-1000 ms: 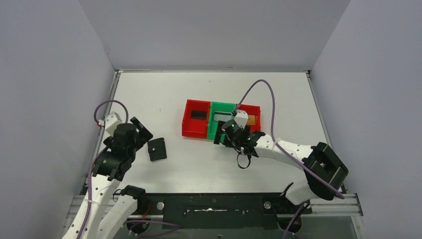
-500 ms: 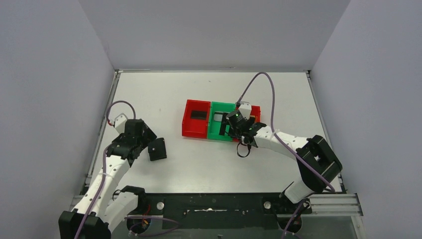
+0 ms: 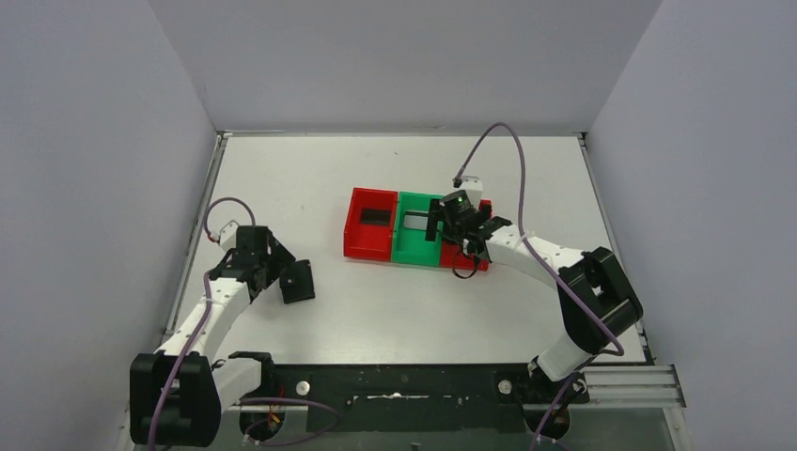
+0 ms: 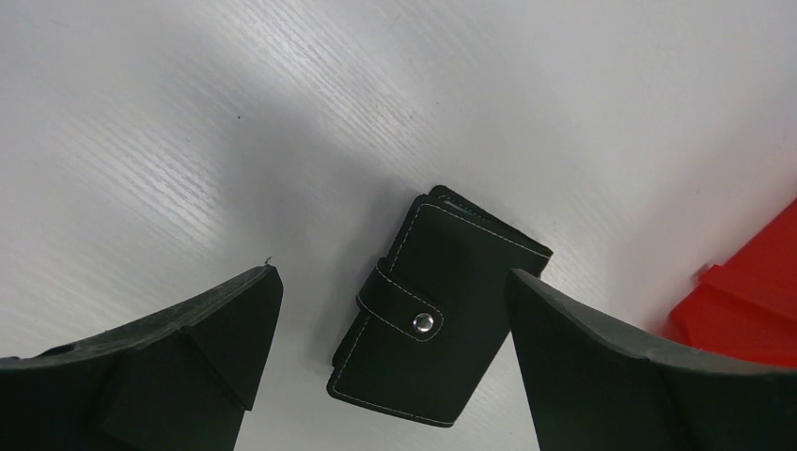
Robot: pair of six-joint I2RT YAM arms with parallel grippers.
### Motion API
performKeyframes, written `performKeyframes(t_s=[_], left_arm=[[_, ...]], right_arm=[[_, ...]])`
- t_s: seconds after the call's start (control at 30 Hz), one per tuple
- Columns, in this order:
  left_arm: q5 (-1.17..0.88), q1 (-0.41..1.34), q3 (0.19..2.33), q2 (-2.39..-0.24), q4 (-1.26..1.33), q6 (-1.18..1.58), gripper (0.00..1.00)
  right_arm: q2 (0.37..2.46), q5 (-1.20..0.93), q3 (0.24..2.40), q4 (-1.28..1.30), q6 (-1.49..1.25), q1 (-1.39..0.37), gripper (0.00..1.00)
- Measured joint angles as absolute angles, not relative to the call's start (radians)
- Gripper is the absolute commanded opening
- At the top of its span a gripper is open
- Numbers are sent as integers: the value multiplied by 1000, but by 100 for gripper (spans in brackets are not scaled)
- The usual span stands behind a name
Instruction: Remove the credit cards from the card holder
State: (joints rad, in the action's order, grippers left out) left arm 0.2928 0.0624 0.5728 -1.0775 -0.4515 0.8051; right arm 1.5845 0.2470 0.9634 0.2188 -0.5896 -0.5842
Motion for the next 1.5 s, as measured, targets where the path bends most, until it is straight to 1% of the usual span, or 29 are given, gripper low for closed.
performKeyframes(t_s=[0.17,0.43,0.67,0.87,0.93,1.07,1.1,1.37,1.5], left_arm=[[283,62,531,-1109,-418,813,89],[256,62,501,-1163,-360,826,81],[223,62,504,-1211,-287,793,64],[201,99,521,-1258,-244,772,53],[199,134,520,-1260,-237,777,51],[175,264,501,-1252,-209,812,42],[161,295,488,-1243,-191,827,41],[108,549,381,-1154,-90,971,42],[105,674,377,-1142,-93,1014,47]], right_arm=[[1626,235,1000,217,-542,-532,100],[1677,205,1063,219,-485,-487,98],[1675,143,1090,237,-435,-471,98],[1565,84,1064,250,-442,-471,99],[1502,73,1034,254,-459,-472,99],[1379,63,955,260,-503,-482,100],[1358,63,936,263,-514,-485,100],[1180,64,765,286,-640,-527,99],[1105,63,701,282,-702,-569,98]])
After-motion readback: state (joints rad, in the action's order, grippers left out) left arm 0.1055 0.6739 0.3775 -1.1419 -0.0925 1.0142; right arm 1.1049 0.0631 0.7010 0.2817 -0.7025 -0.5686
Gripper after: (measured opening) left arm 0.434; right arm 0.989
